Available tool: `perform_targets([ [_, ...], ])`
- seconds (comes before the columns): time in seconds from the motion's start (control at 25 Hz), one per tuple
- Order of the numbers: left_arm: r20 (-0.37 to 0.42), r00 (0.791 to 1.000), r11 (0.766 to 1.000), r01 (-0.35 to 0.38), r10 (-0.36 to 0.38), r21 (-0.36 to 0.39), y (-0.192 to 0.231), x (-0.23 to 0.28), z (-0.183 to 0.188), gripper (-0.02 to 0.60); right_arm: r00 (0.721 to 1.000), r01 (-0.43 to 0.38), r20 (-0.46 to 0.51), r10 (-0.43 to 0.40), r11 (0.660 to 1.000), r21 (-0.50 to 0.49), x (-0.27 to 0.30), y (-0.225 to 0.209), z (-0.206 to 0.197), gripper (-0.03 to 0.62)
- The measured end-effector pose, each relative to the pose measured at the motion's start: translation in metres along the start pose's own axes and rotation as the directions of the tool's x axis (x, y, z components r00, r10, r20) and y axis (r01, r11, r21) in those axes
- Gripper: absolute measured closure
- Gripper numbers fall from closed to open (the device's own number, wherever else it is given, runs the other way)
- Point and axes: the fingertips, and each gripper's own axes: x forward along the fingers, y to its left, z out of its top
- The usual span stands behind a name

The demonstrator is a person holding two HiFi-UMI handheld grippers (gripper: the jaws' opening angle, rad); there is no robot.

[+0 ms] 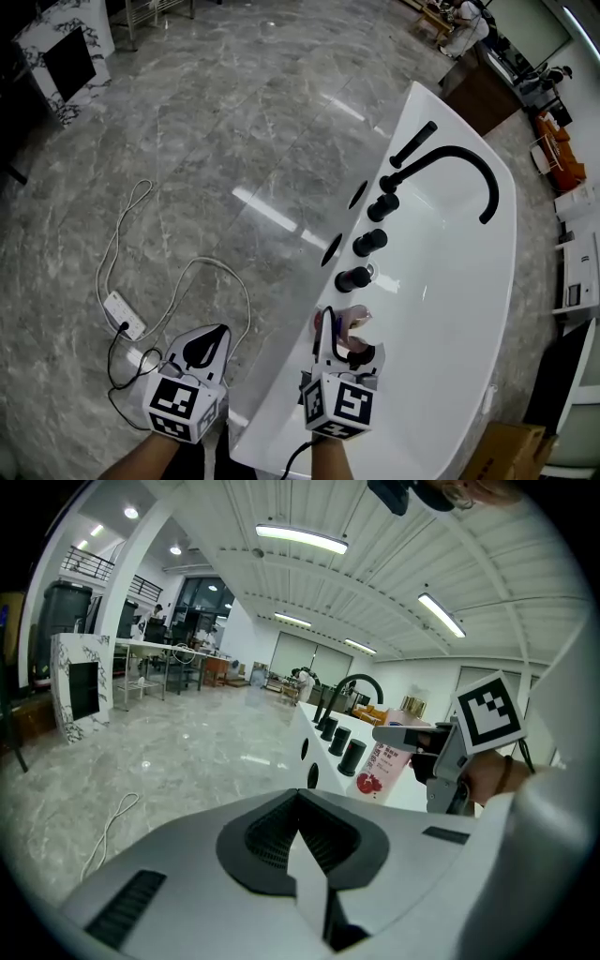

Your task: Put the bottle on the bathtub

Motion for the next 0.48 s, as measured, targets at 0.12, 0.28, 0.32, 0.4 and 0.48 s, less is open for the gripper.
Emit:
perform_targets([
  [0.12, 0.007, 1.0, 1.0, 0.0, 0.0, 0.004, 0.001, -0.005, 0.006, 0.566, 1.0, -0.001, -0.001, 0.001, 1.0, -0.029, -0.004, -0.002, -0.003, 0.322],
  [0.28, 0.011, 1.0, 1.0, -0.012, 0.012, -0.005, 0.006, -0.018, 0.012, 0.566, 1.0, 0.012, 0.022, -0.011, 1.0, -0.029, -0.013, -0.001, 0.008, 0.313],
  [0.32, 0.009, 1.0, 1.0, -0.017, 0.017, -0.008, 0.008, -0.021, 0.013, 0.566, 1.0, 0.016, 0.022, -0.016, 1.0, -0.025, -0.015, -0.001, 0.01, 0.312],
  [0.4, 0.007, 1.0, 1.0, -0.025, 0.025, -0.012, 0.011, -0.029, 0.014, 0.566, 1.0, 0.022, -0.003, -0.023, 0.999, -0.022, -0.022, 0.0, 0.009, 0.309],
  [0.48, 0.007, 1.0, 1.0, -0.026, 0.027, -0.013, 0.012, -0.037, 0.017, 0.566, 0.999, 0.033, -0.021, -0.034, 0.999, -0.016, -0.032, -0.001, 0.006, 0.304],
])
